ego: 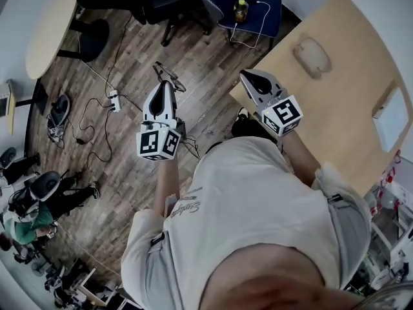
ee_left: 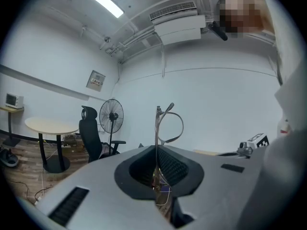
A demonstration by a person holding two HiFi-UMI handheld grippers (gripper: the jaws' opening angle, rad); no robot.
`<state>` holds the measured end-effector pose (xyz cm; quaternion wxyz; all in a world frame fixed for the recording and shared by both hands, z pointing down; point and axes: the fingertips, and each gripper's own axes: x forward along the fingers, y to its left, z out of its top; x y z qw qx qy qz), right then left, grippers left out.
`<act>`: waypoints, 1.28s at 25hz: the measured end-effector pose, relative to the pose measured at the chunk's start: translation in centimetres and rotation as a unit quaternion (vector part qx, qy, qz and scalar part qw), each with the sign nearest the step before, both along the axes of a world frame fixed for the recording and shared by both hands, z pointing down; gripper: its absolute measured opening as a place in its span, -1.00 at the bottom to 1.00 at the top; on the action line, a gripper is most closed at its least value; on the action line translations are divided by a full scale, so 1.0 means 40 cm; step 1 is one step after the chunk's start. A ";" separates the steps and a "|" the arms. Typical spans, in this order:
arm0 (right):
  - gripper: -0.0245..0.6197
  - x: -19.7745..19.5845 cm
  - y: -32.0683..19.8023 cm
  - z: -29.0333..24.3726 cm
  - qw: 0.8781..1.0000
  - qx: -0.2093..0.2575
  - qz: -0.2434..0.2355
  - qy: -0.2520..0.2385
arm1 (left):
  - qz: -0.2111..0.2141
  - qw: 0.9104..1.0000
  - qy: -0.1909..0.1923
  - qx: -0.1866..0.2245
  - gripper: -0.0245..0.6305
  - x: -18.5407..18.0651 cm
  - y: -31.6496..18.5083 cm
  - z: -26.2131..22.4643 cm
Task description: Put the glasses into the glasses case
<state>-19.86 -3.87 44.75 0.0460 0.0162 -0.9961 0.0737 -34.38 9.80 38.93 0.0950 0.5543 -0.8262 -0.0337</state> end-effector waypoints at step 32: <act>-0.94 0.339 -0.244 -0.018 0.903 0.003 0.426 0.053 | 0.478 0.877 -0.049 0.000 -0.86 0.284 -0.594 0.035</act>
